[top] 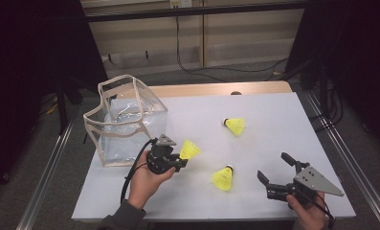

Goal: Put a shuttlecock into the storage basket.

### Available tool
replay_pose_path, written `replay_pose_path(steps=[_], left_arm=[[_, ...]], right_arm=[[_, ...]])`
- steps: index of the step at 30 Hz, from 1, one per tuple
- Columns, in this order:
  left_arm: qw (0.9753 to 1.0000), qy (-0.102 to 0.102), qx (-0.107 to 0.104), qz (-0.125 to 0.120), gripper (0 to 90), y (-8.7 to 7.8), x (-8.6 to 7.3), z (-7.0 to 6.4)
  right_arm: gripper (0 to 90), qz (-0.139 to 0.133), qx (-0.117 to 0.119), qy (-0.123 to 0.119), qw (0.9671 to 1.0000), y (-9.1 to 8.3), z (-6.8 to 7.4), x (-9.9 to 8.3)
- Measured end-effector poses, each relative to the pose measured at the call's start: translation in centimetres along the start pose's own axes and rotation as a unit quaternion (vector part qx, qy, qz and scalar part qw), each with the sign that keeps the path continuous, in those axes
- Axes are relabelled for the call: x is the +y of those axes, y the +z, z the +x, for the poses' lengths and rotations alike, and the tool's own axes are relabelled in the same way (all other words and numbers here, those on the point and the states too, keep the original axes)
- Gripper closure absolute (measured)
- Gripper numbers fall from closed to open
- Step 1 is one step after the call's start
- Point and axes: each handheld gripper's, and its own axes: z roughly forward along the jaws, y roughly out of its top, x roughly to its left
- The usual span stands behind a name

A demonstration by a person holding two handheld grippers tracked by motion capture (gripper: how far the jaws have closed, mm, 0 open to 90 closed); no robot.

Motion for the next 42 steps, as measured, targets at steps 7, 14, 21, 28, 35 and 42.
replay_pose_path(steps=[7, 14, 21, 28, 35, 42], left_arm=[[0.9999, 0.002, -0.005, 0.010, 64.7, -0.5, 0.8, 0.0], [0.9999, 0.007, -0.008, 0.009, 64.7, -1.1, 1.5, 0.0], [0.9999, 0.011, -0.005, 0.006, 64.7, -1.6, 2.0, 0.0], [0.9999, 0.010, -0.009, 0.007, 64.6, -1.9, 2.5, 0.0], [0.9999, 0.012, -0.006, 0.009, 64.7, -2.1, 3.0, 0.2], [0.9998, 0.016, -0.003, 0.012, 64.7, -2.3, 3.7, 0.1]], right_arm=[[1.7, 0.001, 0.000, 0.001, 1.0000, 0.0, 0.0, 0.0], [1.7, 0.002, -0.002, 0.003, 1.0000, 0.0, -0.1, -0.1], [1.7, 0.007, -0.003, 0.006, 1.0000, 0.1, -0.1, -0.2], [1.7, 0.007, -0.006, 0.011, 0.9999, 0.1, -0.2, -0.2], [1.7, 0.008, -0.009, 0.013, 0.9998, 0.3, -0.3, -0.2], [1.7, 0.007, -0.006, 0.015, 0.9998, 0.4, -0.4, -0.2]])
